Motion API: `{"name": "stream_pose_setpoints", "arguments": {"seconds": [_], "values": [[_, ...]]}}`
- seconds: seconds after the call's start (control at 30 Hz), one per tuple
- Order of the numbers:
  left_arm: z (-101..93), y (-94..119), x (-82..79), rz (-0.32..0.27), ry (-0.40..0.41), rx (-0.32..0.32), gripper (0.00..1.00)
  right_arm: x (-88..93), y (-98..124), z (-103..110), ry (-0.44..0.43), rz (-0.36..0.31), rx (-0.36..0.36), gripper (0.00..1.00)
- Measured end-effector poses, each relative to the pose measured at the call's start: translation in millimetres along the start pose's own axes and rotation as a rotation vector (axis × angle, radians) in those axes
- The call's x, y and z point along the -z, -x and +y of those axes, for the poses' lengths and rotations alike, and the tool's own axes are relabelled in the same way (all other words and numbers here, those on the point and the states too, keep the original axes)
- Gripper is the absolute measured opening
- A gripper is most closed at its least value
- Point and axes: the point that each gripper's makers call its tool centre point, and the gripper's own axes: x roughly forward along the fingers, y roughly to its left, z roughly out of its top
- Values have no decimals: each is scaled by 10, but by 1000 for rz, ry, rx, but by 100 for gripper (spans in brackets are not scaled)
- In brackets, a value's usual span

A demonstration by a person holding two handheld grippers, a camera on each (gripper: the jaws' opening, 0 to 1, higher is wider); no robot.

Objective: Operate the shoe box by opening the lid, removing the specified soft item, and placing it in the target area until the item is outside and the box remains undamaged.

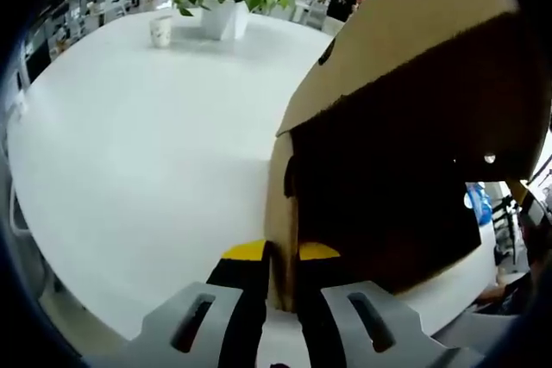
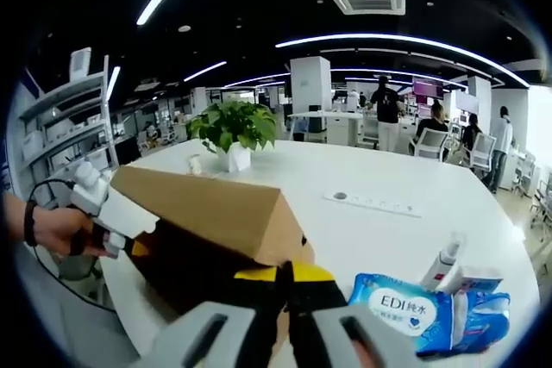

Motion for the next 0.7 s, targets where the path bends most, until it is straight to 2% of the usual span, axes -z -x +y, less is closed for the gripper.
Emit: {"name": "stream_pose_setpoints", "arguments": {"seconds": [0.3, 0.5, 0.7], "values": [[-28, 30, 34, 20, -13, 8, 9, 92, 28, 4, -12, 9, 2, 0], [-37, 45, 50, 35, -15, 10, 9, 152, 41, 0, -52, 10, 12, 0], [-45, 64, 72, 54, -56, 14, 10, 282, 64, -17, -86, 36, 17, 0]]}}
